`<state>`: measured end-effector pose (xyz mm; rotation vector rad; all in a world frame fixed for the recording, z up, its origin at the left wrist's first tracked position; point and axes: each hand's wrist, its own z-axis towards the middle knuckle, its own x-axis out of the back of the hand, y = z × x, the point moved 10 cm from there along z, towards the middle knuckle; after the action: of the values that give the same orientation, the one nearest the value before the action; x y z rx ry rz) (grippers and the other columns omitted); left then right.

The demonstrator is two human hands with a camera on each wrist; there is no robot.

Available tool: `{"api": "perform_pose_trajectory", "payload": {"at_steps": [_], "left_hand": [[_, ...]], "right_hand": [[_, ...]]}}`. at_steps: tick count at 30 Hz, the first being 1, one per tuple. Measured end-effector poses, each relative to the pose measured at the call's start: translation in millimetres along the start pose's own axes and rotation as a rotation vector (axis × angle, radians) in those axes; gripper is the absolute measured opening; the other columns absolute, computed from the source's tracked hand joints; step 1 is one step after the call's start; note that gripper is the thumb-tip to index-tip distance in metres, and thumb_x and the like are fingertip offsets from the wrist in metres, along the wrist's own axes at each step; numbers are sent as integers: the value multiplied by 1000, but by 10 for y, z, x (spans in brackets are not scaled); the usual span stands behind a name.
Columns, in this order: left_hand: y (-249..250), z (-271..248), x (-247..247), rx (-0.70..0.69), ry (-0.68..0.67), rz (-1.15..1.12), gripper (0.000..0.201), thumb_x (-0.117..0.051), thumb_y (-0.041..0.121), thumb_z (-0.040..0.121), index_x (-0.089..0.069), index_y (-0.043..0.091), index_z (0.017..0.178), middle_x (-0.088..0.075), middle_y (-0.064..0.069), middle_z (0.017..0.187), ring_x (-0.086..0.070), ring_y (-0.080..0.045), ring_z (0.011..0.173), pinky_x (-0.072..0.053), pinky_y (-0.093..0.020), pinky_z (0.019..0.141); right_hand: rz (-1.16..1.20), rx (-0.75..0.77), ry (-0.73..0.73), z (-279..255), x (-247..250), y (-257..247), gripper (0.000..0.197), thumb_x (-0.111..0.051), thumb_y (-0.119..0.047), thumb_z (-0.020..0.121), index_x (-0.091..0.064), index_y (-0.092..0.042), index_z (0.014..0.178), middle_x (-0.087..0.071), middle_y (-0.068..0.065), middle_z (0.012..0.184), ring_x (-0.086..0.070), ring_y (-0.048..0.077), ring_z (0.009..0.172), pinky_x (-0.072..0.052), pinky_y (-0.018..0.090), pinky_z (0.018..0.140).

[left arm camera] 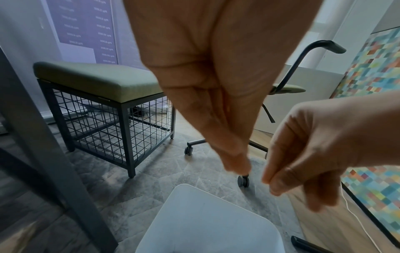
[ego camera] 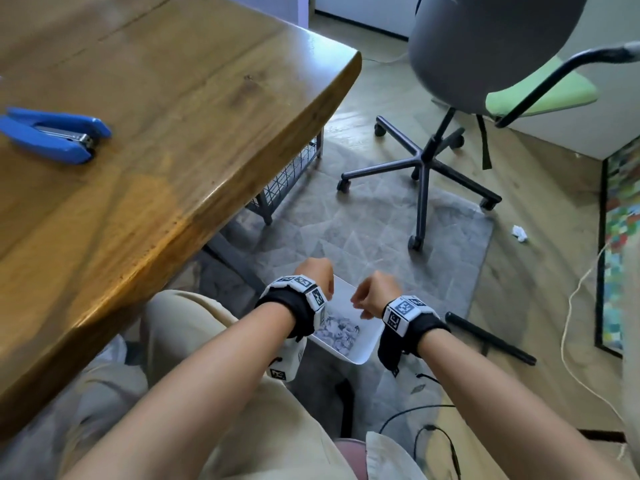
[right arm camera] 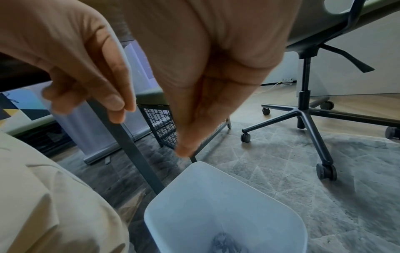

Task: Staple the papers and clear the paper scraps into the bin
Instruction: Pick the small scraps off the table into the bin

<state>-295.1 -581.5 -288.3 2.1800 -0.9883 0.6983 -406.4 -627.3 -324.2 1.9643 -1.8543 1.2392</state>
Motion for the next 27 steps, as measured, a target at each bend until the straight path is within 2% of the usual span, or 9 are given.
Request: {"api": "perform_pose_trajectory", "payload": {"at_steps": [3,5,7,9,11,14,19,23,27], "left_hand": [[-53,-20,48,14,29,6,28,-63,27,88,-70,0,92,-73,-18,97,-69,-29,94,-55,-34,86],[-65,-62,114,16,41,-2,24,-55,22,92,-67,4,103,-71,-19,103,-67,-29,100,-52,-32,86],[-52,-94,144,-16,22,7,33,-48,7,92,-57,11,124,-65,-17,118,-62,-30,110,-47,-29,86],[-22,-163,169,-70,-1,43,49,-45,2,91,-43,15,139,-53,-14,136,-53,-30,123,-44,-32,95],[0,-279,245,-114,4,70,55,-49,4,91,-36,16,144,-44,-10,145,-44,-27,132,-37,-32,106],[-33,-509,476,-131,69,28,55,-54,11,91,-37,13,143,-42,-9,146,-42,-26,133,-35,-32,107],[-117,-1118,1088,-202,240,-114,51,-56,15,89,-43,11,138,-59,-9,130,-55,-24,119,-42,-28,97],[-288,-1714,1609,-256,350,-355,42,-57,11,88,-53,8,129,-71,-8,105,-64,-11,66,-52,-20,71],[-733,-2393,2017,-227,457,-399,35,-58,11,89,-57,7,125,-69,-11,112,-63,-20,84,-51,-30,87]], "right_hand": [[-15,14,35,-12,15,-70,35,-64,-38,86,-67,-14,60,-68,1,56,-61,6,41,-52,22,52],[-94,41,56,-44,55,-139,37,-55,-39,92,-72,-16,69,-73,1,69,-66,11,58,-49,22,57],[-141,74,9,-82,45,-225,20,-54,-19,92,-73,-17,98,-75,2,95,-68,16,85,-50,22,64],[-189,111,-71,-117,11,-308,44,-52,-3,87,-58,-22,127,-68,2,119,-63,17,110,-50,25,88],[-252,167,-95,-213,87,-487,52,-56,-6,86,-50,-21,135,-61,2,131,-55,16,122,-43,24,99],[-319,265,-85,-371,316,-885,42,-60,-15,87,-56,-18,129,-61,2,130,-57,16,120,-43,27,102],[-415,456,86,-785,911,-1760,26,-61,-20,87,-67,-22,112,-71,-2,106,-61,11,87,-44,20,84],[-445,622,212,-1242,1251,-2454,15,-65,-18,84,-72,-21,96,-73,0,96,-64,16,83,-50,26,79],[-426,798,285,-1688,1312,-3153,9,-66,-20,83,-70,-27,79,-70,-5,81,-65,17,75,-48,26,70]]}}
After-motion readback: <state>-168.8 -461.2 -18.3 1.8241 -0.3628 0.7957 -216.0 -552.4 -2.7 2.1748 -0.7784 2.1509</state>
